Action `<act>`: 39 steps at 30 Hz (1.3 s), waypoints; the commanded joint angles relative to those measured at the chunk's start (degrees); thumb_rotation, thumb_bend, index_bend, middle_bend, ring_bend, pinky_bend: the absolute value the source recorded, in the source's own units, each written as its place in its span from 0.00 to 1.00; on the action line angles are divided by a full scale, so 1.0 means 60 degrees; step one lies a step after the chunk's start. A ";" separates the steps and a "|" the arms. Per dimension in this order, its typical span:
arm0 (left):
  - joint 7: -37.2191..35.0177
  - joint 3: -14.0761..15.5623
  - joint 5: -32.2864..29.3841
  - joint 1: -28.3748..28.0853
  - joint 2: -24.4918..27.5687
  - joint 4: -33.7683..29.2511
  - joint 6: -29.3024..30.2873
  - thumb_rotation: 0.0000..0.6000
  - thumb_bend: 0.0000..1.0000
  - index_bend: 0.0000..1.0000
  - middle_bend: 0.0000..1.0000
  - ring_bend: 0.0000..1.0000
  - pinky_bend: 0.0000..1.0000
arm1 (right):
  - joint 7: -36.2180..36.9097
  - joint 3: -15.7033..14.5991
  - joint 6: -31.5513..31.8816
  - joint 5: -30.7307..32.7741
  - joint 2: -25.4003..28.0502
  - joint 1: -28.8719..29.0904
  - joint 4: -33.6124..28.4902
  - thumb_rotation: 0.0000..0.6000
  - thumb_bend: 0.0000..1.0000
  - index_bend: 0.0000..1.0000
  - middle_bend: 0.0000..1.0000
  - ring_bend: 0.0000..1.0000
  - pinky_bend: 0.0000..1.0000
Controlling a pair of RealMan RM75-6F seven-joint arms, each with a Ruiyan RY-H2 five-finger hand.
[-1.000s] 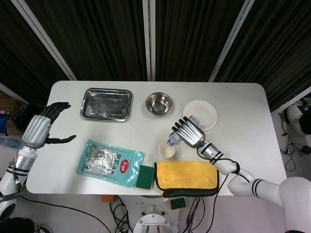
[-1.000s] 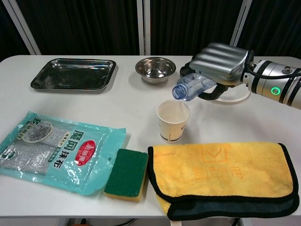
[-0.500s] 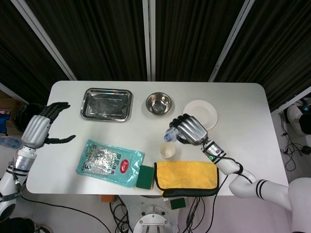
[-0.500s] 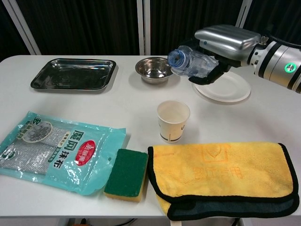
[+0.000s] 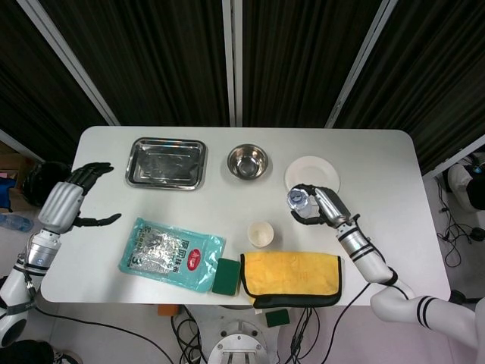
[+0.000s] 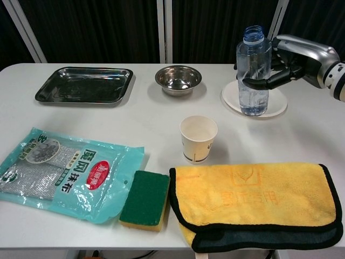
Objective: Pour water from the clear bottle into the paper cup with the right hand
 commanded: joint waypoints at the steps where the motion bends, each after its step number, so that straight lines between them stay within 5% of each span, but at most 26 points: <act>1: 0.0044 0.0008 -0.0013 -0.0015 -0.0031 -0.0001 -0.0040 0.56 0.09 0.17 0.15 0.12 0.18 | 0.1473 -0.0195 -0.0477 -0.0146 -0.0077 -0.0288 0.0424 1.00 0.48 0.65 0.49 0.36 0.44; 20: 0.0154 0.0037 -0.0080 -0.0070 -0.0230 0.0295 -0.0201 0.56 0.09 0.17 0.15 0.12 0.18 | 0.3883 -0.0786 0.0428 -0.1674 -0.1944 -0.0387 0.4106 1.00 0.47 0.66 0.48 0.36 0.42; 39: 0.0237 0.0010 -0.0131 -0.0152 -0.0265 0.0347 -0.0311 0.56 0.09 0.17 0.15 0.12 0.18 | 0.4531 -0.1068 0.0391 -0.1845 -0.2203 -0.0356 0.4917 1.00 0.35 0.48 0.40 0.29 0.34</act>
